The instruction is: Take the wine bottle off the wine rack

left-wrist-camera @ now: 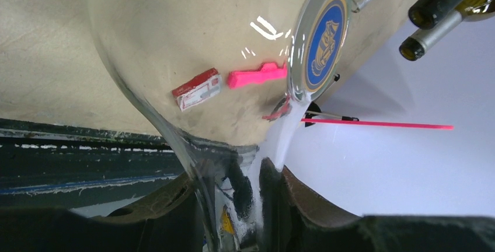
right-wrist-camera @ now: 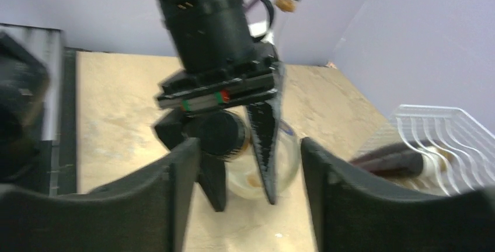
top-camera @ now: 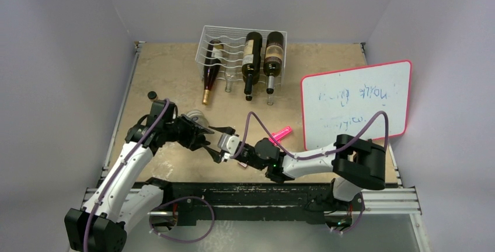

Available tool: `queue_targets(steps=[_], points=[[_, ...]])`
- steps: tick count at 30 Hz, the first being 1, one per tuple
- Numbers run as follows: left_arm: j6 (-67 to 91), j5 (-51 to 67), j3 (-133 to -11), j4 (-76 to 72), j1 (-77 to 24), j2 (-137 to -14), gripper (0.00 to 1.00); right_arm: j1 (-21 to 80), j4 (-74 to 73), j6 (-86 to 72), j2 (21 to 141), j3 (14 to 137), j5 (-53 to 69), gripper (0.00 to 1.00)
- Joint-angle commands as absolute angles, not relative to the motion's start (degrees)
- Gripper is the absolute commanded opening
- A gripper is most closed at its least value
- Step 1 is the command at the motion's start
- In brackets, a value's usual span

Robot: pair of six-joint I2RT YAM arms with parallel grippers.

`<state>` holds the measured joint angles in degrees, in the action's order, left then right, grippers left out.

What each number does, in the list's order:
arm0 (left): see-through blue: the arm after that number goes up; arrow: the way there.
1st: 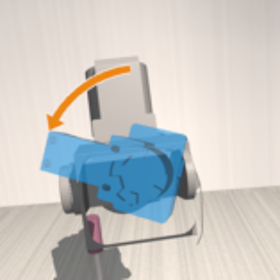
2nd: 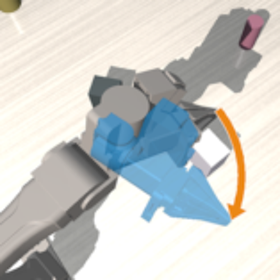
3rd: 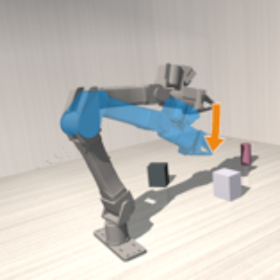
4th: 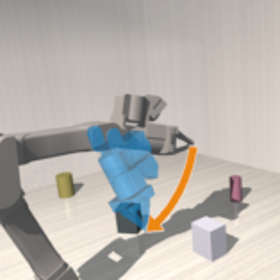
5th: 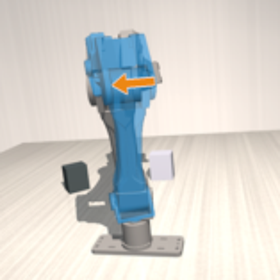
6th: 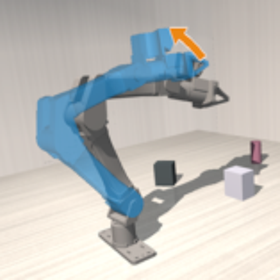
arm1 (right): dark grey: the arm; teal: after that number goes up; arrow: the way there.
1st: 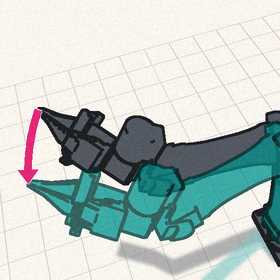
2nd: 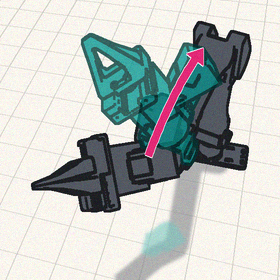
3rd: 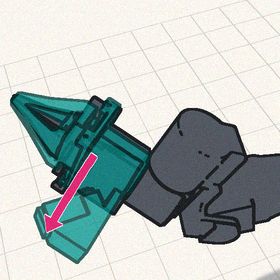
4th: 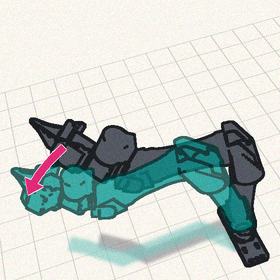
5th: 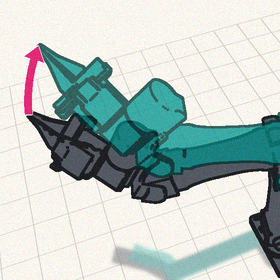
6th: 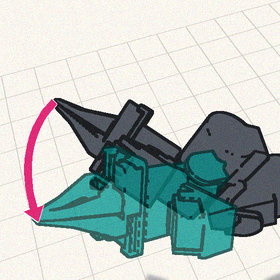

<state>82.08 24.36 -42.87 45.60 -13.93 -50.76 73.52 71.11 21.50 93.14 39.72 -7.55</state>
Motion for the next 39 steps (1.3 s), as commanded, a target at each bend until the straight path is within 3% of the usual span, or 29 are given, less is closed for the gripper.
queue_targets(steps=[1,6,14,22,24,27,29,39], points=[[91.27,26.11,-44.67,35.61,-14.33,-48.57,0.11,74.14,74.22,19.34,89.7,39.84,-4.15,0.57],[91.32,26.16,-44.8,35.34,-14.33,-48.83,0.11,75.32,75.75,18.1,92.68,42.08,-2.13,0.57],[91.75,26.53,-44.68,35.73,-14.28,-48.0,0.12,75.32,78.35,20.48,99.11,44.95,-11.88,0.56],[92.2,27.09,-45.33,36.04,-14.32,-47.43,0.15,75.34,82.32,23.12,102.44,45.55,-18.26,0.38],[92.25,27.14,-45.27,36.12,-14.33,-46.96,0.25,75.32,83.14,24.02,102.8,45.32,-19.65,0.3],[91.82,27.21,-45.17,36.2,-14.33,-46.6,0.49,75.32,84.19,24.62,102.66,44.5,-19.94,0.18],[91.44,26.79,-44.91,36.48,-14.33,-46.47,0.6,75.32,85.96,24.46,102.7,43.56,-19.9,0.13],[81.68,21.84,-47.85,43.38,-14.33,-47.38,0.75,75.3,90.8,22.44,102.41,40.12,-21.8,0.07]])
